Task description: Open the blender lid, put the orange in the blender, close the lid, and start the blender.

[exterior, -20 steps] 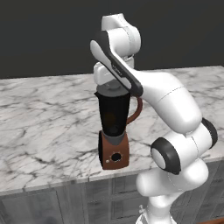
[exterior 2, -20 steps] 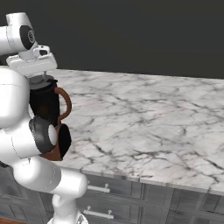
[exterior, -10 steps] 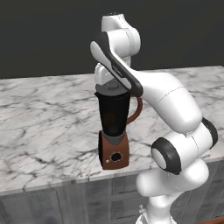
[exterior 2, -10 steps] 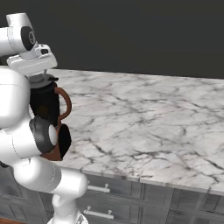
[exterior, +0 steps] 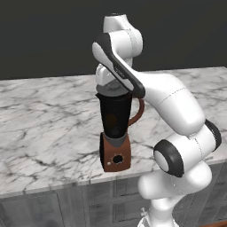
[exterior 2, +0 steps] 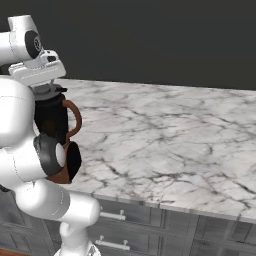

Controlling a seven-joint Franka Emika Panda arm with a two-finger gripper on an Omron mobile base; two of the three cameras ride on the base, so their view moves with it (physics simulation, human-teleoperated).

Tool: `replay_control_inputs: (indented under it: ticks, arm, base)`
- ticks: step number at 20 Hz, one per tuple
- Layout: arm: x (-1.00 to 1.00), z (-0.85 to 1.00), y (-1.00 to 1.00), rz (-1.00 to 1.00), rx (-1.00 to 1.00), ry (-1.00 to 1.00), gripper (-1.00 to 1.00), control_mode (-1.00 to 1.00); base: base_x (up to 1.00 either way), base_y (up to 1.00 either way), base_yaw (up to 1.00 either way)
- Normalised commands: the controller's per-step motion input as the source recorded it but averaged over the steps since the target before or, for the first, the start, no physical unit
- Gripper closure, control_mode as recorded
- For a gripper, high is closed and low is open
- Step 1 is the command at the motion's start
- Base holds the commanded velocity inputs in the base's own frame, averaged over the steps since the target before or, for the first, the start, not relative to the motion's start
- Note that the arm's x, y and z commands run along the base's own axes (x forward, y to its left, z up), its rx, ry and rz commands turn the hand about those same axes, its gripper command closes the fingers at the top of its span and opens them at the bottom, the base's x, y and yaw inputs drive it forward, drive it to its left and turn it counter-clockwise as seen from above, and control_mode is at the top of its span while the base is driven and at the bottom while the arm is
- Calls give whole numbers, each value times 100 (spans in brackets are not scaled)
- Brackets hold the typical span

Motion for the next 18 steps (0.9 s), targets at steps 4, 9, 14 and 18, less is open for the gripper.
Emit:
replay_control_inputs:
  ticks: [4, 9, 14, 18]
  arm:
    - [-5, -2, -2, -15, 7, 0, 100, -100]
    - [-22, -11, -25, -3, 7, 0, 100, -100]
    - [-35, -11, -23, 0, 4, 2, 100, -100]
    - [-5, 0, 3, 0, 0, 17, 100, -100]
  base:
    - [0, 0, 0]
    - [0, 0, 0]
    - [0, 0, 0]
    - [0, 0, 0]
